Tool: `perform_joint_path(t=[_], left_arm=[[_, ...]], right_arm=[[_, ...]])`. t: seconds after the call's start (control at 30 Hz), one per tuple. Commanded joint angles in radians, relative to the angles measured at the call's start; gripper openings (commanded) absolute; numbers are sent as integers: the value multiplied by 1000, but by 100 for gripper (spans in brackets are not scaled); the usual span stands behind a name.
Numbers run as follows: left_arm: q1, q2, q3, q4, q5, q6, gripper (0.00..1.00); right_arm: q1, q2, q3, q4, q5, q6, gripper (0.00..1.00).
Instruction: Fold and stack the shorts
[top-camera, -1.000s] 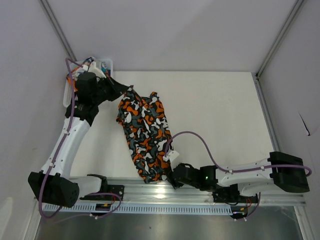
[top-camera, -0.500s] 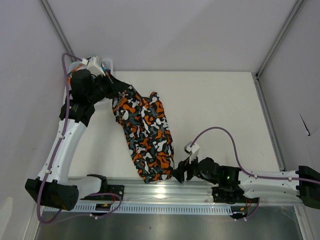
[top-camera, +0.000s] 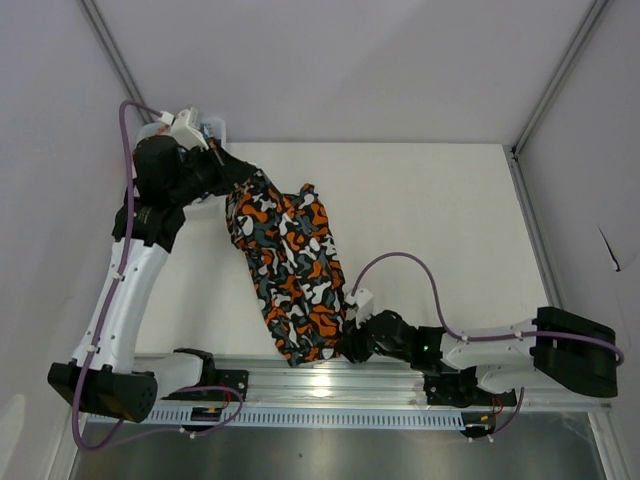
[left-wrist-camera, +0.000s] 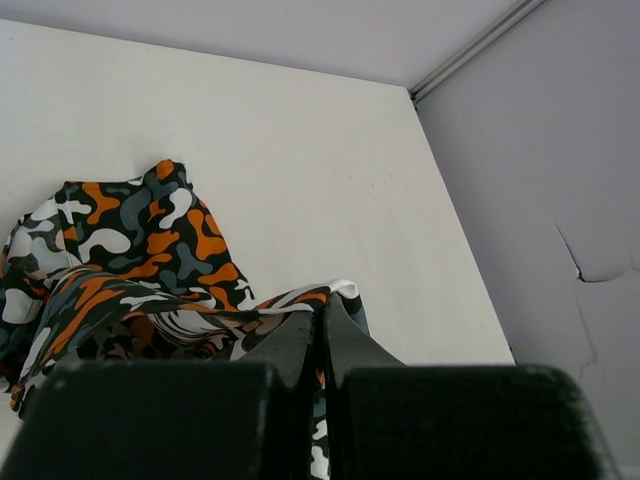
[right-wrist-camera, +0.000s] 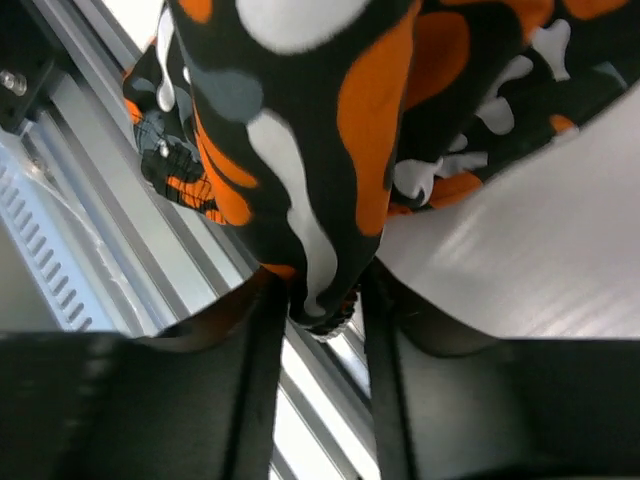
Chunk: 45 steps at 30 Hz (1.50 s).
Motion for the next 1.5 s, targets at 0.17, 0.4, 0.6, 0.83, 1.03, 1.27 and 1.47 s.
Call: perform_joint_path(t=[0.17,0.4,0.6,0.83,1.03,1.27,1.47], left_arm=[[29,12,178,-39,26,-2,0],[38,23,188,-26,-19,-52,0],[85,39,137,-33,-10,-59,0],[122,16,63,16,-8,-72,0],[130,-21,36,19,-29,-53,0],[133,-57,-4,23,-37,-47,0],[133,-70,-21,16,-42,-44,0]], right_arm=[[36,-16,174,-236,275,31,0],[142,-67,508,-800,782,40,0],[487,144,546,-681,746,-113,21],[567,179,408,-394,580,-100,64],[445,-153,167,-170,429,-20,75],[313,-239,94,-167,319,43,66],[262,-86,125,-46,245,190,66]])
